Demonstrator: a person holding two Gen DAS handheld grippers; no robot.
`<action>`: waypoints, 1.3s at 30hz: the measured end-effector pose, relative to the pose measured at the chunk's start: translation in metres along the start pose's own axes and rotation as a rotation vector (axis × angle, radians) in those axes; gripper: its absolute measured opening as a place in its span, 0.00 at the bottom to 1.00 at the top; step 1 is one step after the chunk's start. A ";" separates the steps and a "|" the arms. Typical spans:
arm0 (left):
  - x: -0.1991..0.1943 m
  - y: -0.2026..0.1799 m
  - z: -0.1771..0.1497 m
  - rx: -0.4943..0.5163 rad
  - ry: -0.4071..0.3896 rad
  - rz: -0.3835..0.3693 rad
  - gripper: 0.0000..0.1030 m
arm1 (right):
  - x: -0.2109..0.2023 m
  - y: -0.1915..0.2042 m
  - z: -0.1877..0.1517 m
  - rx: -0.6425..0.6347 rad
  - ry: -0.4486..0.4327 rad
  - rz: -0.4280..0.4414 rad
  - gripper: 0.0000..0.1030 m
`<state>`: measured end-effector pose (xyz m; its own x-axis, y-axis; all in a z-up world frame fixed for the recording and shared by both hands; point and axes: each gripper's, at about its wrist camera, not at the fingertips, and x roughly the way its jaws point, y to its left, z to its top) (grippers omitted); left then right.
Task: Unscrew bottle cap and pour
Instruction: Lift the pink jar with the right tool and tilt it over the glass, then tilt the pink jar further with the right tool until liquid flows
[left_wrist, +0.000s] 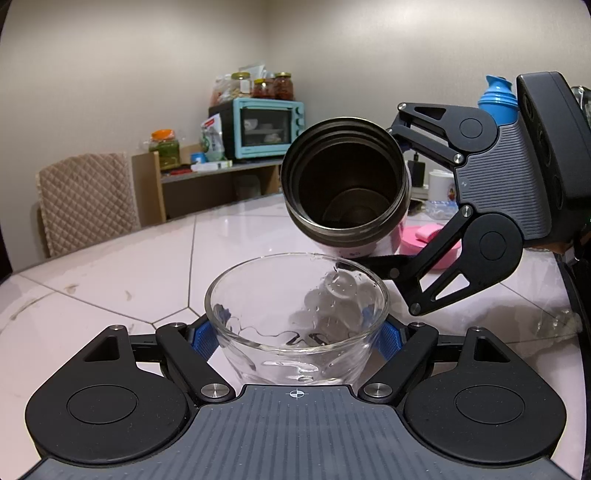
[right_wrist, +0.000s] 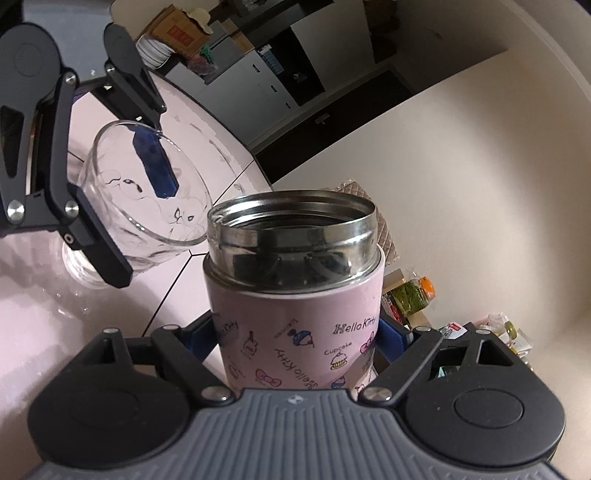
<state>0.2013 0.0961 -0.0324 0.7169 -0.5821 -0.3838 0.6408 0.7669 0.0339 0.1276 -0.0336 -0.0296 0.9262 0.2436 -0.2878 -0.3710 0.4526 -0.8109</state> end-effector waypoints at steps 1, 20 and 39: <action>0.000 0.000 0.000 0.000 0.000 0.000 0.83 | 0.000 0.001 0.001 -0.006 0.000 -0.002 0.85; -0.001 0.000 0.000 0.000 -0.001 -0.003 0.83 | -0.006 0.009 -0.007 -0.078 -0.002 -0.018 0.85; -0.001 -0.003 0.001 -0.001 0.001 -0.001 0.83 | -0.007 0.024 -0.009 -0.187 -0.005 -0.060 0.85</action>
<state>0.1990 0.0945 -0.0310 0.7159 -0.5825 -0.3849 0.6413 0.7666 0.0327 0.1132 -0.0323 -0.0516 0.9457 0.2254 -0.2340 -0.2957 0.2989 -0.9073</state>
